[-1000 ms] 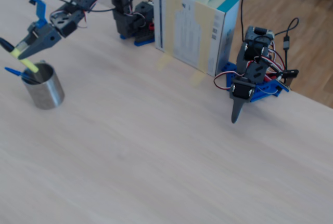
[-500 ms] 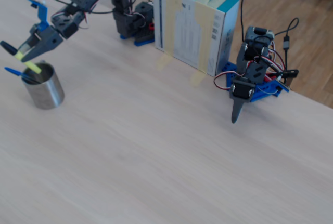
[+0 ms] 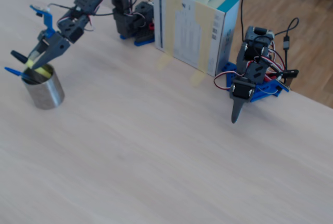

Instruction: Grab the yellow pen and put it in the silver cup.

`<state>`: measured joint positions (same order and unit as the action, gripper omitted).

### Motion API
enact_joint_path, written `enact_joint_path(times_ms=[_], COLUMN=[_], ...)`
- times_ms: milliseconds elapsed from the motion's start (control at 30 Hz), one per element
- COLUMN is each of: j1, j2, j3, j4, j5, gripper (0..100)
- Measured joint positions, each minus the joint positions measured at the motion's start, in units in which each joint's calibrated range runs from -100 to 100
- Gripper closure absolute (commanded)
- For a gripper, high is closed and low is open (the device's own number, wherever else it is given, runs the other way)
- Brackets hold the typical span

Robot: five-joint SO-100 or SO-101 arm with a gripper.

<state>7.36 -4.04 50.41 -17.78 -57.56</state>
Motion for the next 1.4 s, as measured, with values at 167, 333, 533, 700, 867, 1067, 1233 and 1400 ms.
enact_joint_path(times_ms=[167, 333, 533, 700, 867, 1067, 1233, 1400], j1=[0.0, 0.0, -0.1, -0.1, -0.1, -0.1, -0.8, -1.0], j2=[0.0, 0.0, -0.1, -0.1, -0.8, -0.8, -0.8, -0.8], j3=[1.4, 2.4, 3.7, 3.7, 3.8, 3.8, 3.8, 3.9], j4=[0.0, 0.0, -0.4, -0.5, -0.5, -0.5, -2.1, -3.4], j5=[0.9, 1.3, 1.5, 1.5, 1.5, 1.5, 1.4, 1.2], gripper=[87, 87, 87, 86, 86, 86, 86, 85])
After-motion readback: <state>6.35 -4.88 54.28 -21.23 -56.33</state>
